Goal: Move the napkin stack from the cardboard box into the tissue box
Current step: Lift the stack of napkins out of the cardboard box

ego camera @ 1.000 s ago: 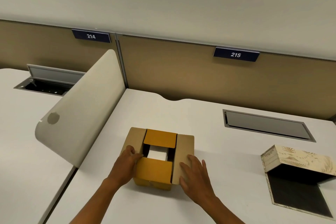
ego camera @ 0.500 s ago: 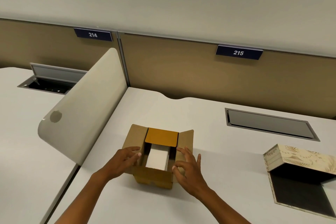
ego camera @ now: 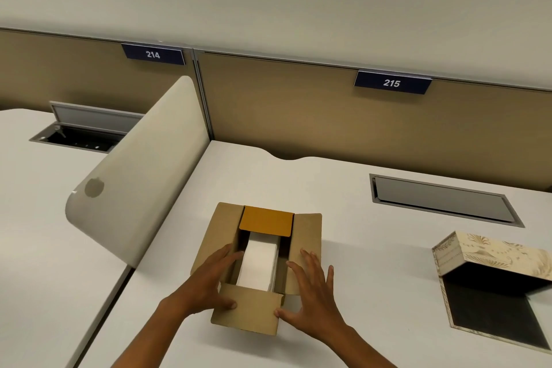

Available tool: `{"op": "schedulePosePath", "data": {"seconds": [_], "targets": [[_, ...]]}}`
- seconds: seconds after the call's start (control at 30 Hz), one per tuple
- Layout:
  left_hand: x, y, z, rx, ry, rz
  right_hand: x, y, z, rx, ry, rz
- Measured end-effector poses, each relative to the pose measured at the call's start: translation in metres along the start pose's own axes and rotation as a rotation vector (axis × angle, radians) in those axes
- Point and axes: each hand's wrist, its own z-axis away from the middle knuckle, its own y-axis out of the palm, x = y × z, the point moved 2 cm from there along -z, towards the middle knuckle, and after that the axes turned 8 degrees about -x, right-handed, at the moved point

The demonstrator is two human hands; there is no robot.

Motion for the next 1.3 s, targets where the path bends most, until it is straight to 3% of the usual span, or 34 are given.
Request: {"op": "schedulePosePath", "data": {"seconds": [0.33, 0.57, 0.83, 0.93, 1.1, 1.3], "targets": [[-0.004, 0.002, 0.003, -0.040, 0.046, 0.017, -0.002, 0.004, 0.000, -0.009, 0.011, 0.025], [-0.033, -0.001, -0.023, -0.155, -0.114, 0.096, 0.009, -0.016, -0.018, -0.089, 0.056, -0.085], [-0.049, 0.023, -0.071, 0.010, -0.328, 0.209, 0.010, -0.024, -0.028, -0.130, 0.097, -0.134], [-0.037, 0.040, -0.094, 0.054, -0.447, 0.287, 0.003, -0.024, -0.031, -0.160, 0.134, -0.156], [0.065, 0.104, -0.139, 0.031, -0.609, 0.373, 0.008, -0.023, -0.033, -0.140, 0.111, -0.176], [-0.020, 0.059, -0.112, 0.024, -0.651, 0.339, 0.002, -0.013, -0.037, -0.128, 0.136, -0.164]]}}
